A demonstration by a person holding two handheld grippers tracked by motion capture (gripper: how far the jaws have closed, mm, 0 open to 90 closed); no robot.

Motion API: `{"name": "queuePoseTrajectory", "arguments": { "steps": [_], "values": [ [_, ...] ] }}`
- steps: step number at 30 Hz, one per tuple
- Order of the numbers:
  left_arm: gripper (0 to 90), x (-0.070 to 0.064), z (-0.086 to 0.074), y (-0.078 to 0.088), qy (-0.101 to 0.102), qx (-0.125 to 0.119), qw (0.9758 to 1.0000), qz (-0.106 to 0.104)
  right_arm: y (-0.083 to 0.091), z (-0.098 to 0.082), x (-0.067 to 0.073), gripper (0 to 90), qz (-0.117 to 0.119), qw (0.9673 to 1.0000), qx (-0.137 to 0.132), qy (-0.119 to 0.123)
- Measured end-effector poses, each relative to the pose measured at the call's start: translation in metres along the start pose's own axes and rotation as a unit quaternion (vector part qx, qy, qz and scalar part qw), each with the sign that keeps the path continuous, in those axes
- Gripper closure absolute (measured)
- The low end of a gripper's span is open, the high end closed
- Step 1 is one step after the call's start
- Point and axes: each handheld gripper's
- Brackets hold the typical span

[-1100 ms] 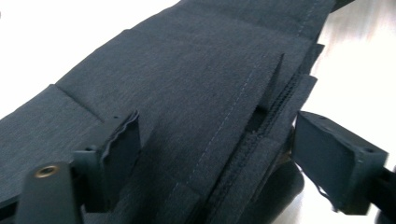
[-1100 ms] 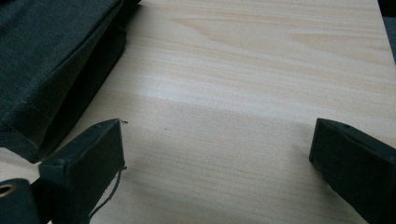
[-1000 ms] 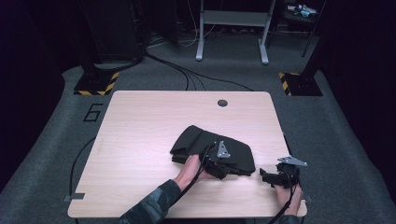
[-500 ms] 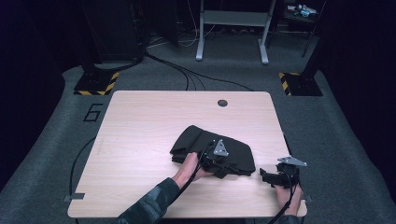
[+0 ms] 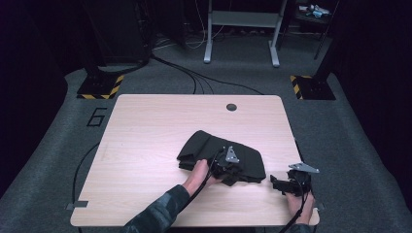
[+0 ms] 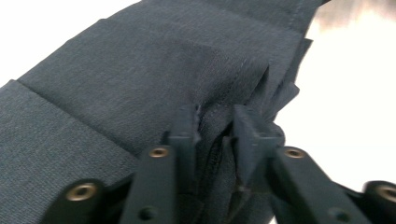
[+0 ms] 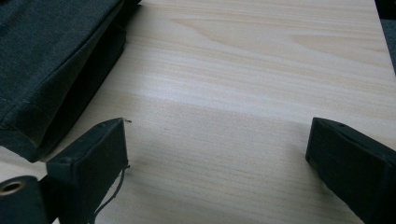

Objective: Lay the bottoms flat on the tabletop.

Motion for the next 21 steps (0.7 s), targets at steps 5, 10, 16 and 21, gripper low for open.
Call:
{"name": "queuePoseTrajectory", "arguments": {
  "steps": [5,10,16,21],
  "values": [
    [81.6,-0.004,0.002,0.001,-0.010,-0.002,0.9997,0.022,0.000,0.000,0.000,4.9,0.001,1.0000,0.001,-0.003],
    [82.4,-0.002,0.007,0.012,-0.010,-0.020,0.9993,0.031,0.000,0.000,-0.001,5.0,0.002,1.0000,-0.002,-0.002],
    [82.7,0.007,0.012,0.031,0.006,-0.054,0.9975,0.046,0.000,0.000,-0.001,5.1,0.003,1.0000,-0.001,-0.006],
    [82.7,0.018,0.012,0.052,0.022,-0.085,0.9941,0.065,0.000,0.000,-0.001,5.2,0.003,1.0000,-0.001,-0.008]
  ]
}}
Point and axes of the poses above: each handheld gripper's, and its own axes: y roughly backward along the jaws, z roughly out of its top, x roughly to its left, and after that the axes turned 6 degrees about -z, right-handed
